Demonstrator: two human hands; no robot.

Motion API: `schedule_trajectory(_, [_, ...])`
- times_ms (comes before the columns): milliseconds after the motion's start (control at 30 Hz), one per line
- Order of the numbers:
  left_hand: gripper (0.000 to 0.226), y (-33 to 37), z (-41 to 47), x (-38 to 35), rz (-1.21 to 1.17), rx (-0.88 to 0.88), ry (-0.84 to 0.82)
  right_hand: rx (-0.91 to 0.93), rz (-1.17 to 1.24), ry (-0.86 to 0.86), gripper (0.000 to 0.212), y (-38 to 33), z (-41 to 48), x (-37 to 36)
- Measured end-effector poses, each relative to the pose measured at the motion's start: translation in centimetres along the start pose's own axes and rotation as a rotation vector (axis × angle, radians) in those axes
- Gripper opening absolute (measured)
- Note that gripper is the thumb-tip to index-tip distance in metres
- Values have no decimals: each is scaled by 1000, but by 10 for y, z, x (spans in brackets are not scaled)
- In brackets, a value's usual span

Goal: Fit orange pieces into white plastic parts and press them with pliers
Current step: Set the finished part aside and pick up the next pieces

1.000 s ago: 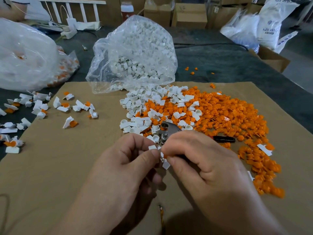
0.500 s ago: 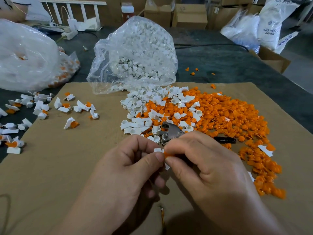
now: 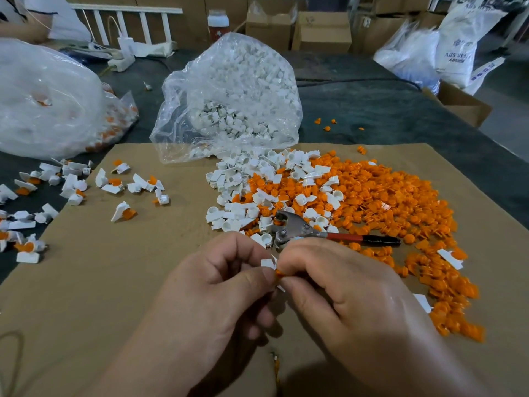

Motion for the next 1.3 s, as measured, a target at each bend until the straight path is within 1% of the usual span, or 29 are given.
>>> schedule_trajectory(100, [18, 2, -1, 0, 59, -32, -4, 10, -42, -32, 9, 0, 0, 0])
schedule_trajectory(167, [16, 3, -2, 1, 148, -70, 5, 6, -42, -40, 9, 0, 0, 0])
schedule_trajectory(233, [8, 6, -4, 2, 258, -120, 13, -2, -33, -46, 7, -1, 0, -1])
schedule_trajectory(333, [12, 10, -6, 2, 368, -166, 23, -31, -9, -55, 3, 0, -1, -2])
schedule_trajectory(400, [12, 9, -6, 4, 331, -137, 45, -55, 9, -54, 3, 1, -1, -2])
schedule_trajectory(467, [9, 5, -4, 6, 233, -82, 63, -52, -3, -62, 3, 1, -1, -1])
schedule_trajectory(600, [7, 3, -2, 4, 133, -44, 48, -32, -30, -72, 5, -2, 0, 0])
schedule_trajectory(700, [9, 7, -4, 3, 170, -74, 38, -47, -12, -47, 6, -2, -1, 0])
schedule_trajectory(867, [15, 14, -7, 1, 320, -153, 20, -31, -83, -7, 6, -4, 0, 3])
schedule_trajectory(1067, [15, 12, -5, 4, 369, -191, 48, -35, -78, -10, 6, -5, 0, 2])
schedule_trajectory(1167, [17, 8, -2, 5, 336, -165, 61, -24, -97, -30, 13, -2, 0, -2])
schedule_trajectory(1200, [20, 6, -1, 6, 306, -154, 66, -25, -121, -14, 17, -1, 0, -1])
schedule_trajectory(1267, [21, 4, 1, 8, 195, -120, 73, -65, -222, 65, 29, 8, 1, 6])
schedule_trajectory(1300, [20, 3, 2, 9, 126, -92, 68, -120, -294, 78, 39, 15, 3, 11])
Point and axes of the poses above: each hand's wrist, its own z-axis towards the middle knuckle, its own x-axis out of the back of the hand, y = z × x, the point moved 5 cm from there along z, towards the middle knuckle, and after that the axes turned 8 degrees about -x, right-handed, at the moved point
